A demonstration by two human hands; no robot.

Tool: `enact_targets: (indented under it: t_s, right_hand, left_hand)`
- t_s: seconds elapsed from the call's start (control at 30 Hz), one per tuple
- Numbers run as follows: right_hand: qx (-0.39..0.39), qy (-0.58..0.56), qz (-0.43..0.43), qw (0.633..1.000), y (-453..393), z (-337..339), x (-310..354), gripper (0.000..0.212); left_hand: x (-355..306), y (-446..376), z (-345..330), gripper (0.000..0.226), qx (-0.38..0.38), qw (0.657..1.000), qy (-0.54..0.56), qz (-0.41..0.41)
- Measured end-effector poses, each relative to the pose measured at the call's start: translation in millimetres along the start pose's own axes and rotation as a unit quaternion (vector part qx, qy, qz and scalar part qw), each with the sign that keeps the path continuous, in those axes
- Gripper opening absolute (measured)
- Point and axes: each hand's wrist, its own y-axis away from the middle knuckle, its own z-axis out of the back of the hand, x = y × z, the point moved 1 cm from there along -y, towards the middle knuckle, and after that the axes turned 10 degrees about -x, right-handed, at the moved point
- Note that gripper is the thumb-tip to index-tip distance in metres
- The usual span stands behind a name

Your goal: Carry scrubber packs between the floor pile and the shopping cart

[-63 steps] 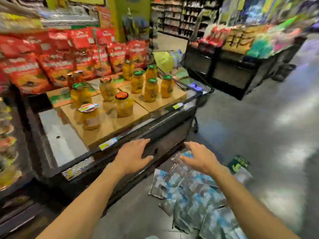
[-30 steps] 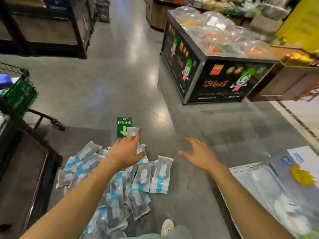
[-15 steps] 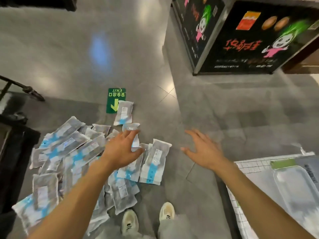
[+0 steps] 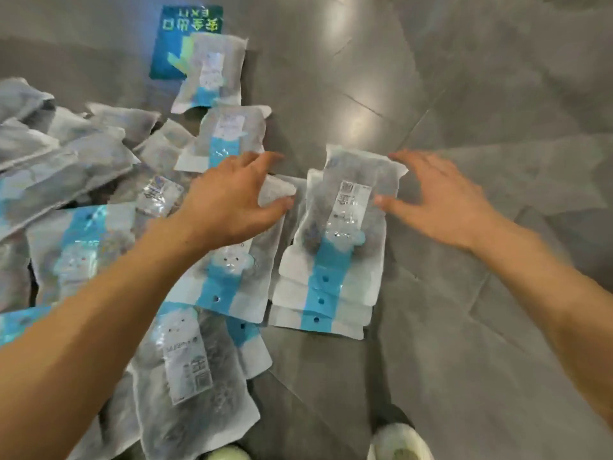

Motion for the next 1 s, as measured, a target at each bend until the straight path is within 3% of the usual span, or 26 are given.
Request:
enact_targets:
  t_s: [0.13,0.3,0.43,0.5,0.6,0.67,0.83,1.0]
  right_hand:
    - [0.002,-0.005,-0.008,1.000,8,-20,-5,0.072]
    - [0.015,-0.009,-0.031,0.999,15,-19,-4,0.075]
    - [-0.019,-0.044,-0.081,0.996,7,-42,-16,0.076]
    - [-0.028,-0.175,-0.179,0.968,1,-55,-21,0.077]
    - [0.021,-0.425,-0.343,0.838,1,-69,-16,0.060]
    - [0.053,-0.496,-0.368,0.785,1,-78,-10,0.035]
    - [0.030,-0.527,-0.365,0.767,-11,-104,2,0.031]
    - [0.026,-0.516,-0.356,0.779,-27,-113,3,0.036]
  left_hand:
    - [14,13,-21,0.073,0.005,0.999,-0.028,-0.020]
    - [29,33,-12,0.072,-0.006,0.999,-0.032,0.018]
    - [40,37,-21,0.071,-0.014,0.999,-0.024,0.038]
    - [48,39,-27,0.070,-0.024,0.998,-0.010,0.050]
    - [59,42,-32,0.068,-0.022,0.996,0.034,0.084]
    - [65,45,-36,0.067,-0.019,0.991,0.073,0.115]
    - [82,51,-52,0.065,-0.016,0.982,0.112,0.153]
    - [88,45,-67,0.061,-0.042,0.952,0.182,0.242]
